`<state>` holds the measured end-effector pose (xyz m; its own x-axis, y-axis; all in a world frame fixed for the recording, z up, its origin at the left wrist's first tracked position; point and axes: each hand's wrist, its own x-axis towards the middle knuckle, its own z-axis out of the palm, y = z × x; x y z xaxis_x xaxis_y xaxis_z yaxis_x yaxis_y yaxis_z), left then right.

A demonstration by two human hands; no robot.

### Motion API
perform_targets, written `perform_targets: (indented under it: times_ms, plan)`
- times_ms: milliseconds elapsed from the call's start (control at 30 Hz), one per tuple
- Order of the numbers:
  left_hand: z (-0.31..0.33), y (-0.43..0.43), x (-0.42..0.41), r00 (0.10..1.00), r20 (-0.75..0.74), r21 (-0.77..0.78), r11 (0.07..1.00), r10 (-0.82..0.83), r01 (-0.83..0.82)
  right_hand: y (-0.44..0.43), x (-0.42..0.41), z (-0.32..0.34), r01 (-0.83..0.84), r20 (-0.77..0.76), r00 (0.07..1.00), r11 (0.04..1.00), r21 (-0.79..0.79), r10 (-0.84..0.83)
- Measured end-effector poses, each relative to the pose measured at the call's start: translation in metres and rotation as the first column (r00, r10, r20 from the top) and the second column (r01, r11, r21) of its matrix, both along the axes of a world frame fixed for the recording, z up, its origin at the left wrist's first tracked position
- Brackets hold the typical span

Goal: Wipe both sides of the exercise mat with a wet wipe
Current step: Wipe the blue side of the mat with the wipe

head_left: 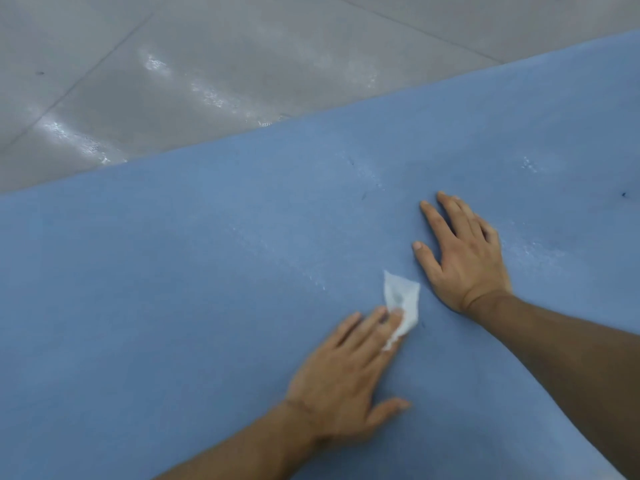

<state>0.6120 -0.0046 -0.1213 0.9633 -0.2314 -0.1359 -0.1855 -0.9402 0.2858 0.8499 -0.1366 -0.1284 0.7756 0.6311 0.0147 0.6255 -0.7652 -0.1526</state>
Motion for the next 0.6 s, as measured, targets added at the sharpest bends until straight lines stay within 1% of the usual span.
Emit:
perform_targets:
  times_ms: [100, 200, 233, 333, 433, 533, 600]
  plan:
    - [-0.001, -0.018, -0.003, 0.998, -0.01, 0.065, 0.995, -0.069, 0.069, -0.001, 0.0, 0.0, -0.002, -0.018, 1.0, 1.0, -0.02, 0.001]
    - [0.0, 0.0, 0.003, 0.994, 0.016, 0.104, 0.988, -0.112, 0.11, -0.001, 0.0, 0.0, 0.002, -0.04, 0.999, 0.999, -0.033, -0.003]
    - [0.0, 0.011, 0.006, 0.995, 0.021, 0.105, 0.99, -0.101, 0.099, -0.001, 0.0, 0.0, 0.002, -0.048, 0.999, 0.999, -0.036, -0.003]
    - [0.0, 0.048, 0.014, 0.999, 0.01, 0.094, 0.995, 0.042, -0.043, -0.001, -0.001, 0.0, -0.008, -0.081, 0.997, 0.998, -0.059, 0.003]
    - [0.002, 0.082, 0.02, 0.981, -0.033, 0.14, 0.973, 0.191, -0.185, 0.005, -0.01, 0.004, 0.039, -0.144, 0.988, 0.997, -0.062, -0.047]
    - [0.01, 0.097, 0.027, 0.95, -0.115, 0.16, 0.949, 0.29, -0.271, 0.022, -0.03, 0.011, 0.14, -0.191, 0.972, 0.99, -0.017, -0.141]
    - [0.017, 0.089, 0.035, 0.917, -0.153, 0.111, 0.928, 0.369, -0.355, 0.034, -0.047, 0.016, 0.13, -0.214, 0.969, 0.991, 0.033, -0.12]
